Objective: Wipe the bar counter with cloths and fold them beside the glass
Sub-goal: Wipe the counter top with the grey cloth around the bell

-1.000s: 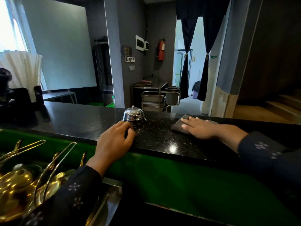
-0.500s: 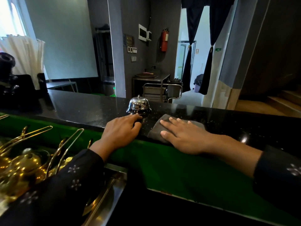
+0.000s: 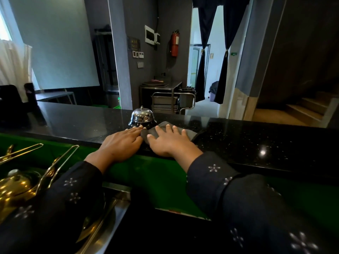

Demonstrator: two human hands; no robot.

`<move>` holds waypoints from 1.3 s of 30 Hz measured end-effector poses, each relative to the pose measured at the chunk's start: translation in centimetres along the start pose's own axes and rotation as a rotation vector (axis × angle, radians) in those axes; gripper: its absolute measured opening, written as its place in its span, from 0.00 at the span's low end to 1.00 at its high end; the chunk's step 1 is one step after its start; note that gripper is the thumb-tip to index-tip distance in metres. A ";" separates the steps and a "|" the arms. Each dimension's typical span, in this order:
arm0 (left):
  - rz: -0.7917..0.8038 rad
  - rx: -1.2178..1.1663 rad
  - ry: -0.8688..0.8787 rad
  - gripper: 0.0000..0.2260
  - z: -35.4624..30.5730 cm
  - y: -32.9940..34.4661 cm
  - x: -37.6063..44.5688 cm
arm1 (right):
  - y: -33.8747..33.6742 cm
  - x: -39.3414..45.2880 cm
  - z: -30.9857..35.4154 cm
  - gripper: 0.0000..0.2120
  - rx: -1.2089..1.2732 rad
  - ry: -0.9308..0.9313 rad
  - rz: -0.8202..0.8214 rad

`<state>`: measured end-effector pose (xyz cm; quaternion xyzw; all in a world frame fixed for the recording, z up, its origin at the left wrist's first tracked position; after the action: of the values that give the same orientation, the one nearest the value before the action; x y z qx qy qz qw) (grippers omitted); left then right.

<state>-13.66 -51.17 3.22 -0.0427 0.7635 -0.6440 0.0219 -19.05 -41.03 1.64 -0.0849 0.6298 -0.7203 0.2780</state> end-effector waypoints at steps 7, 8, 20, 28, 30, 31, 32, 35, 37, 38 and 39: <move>0.031 0.005 0.012 0.21 -0.3 -0.1 -0.7 | -2.0 -3.4 -12.3 0.30 -0.108 -0.002 -0.018; 0.039 0.006 0.008 0.21 -0.3 0.0 -0.7 | -2.4 -4.2 -15.6 0.30 -0.109 0.050 -0.023; 0.059 -0.009 0.119 0.23 -7.7 2.5 0.1 | -0.9 -3.7 -8.8 0.31 -0.057 0.034 -0.029; 0.066 -0.011 0.112 0.22 -7.4 2.4 -0.5 | -1.4 -5.6 -12.5 0.30 -0.042 -0.045 0.003; 0.075 -0.008 0.105 0.22 -7.6 2.2 -0.5 | -2.3 -7.0 -17.6 0.30 -0.047 0.035 -0.022; 0.079 -0.005 0.098 0.22 -7.7 2.1 -0.6 | -2.8 -7.7 -20.6 0.30 -0.042 0.088 -0.037; 0.084 -0.004 0.093 0.22 -7.8 2.1 -0.6 | -3.3 -8.4 -23.8 0.30 -0.033 0.149 -0.049; 0.091 -0.003 0.082 0.22 -8.1 2.1 -0.7 | -4.1 -10.6 -31.8 0.30 0.003 0.332 -0.058; 0.100 -0.006 0.076 0.22 -8.2 2.1 -0.7 | -4.1 -11.5 -33.8 0.31 0.028 0.408 -0.047; 0.110 -0.005 0.074 0.22 -8.3 2.1 -0.7 | -4.0 -11.7 -33.6 0.31 0.036 0.423 -0.036; 0.119 0.002 0.074 0.22 -8.4 2.1 -0.8 | -3.8 -11.8 -32.7 0.31 0.041 0.418 -0.026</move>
<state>-13.71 -42.51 2.53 0.0267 0.7643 -0.6435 0.0321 -25.81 -6.70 1.63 0.0637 0.6579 -0.7384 0.1336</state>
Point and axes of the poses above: each hand's wrist, its own x-axis towards the middle knuckle, its own y-axis out of the palm, z = x × y, the point moved 9 cm from there along x, towards the middle knuckle, and after that the axes turned 10 degrees about z, right-handed, at the moved point
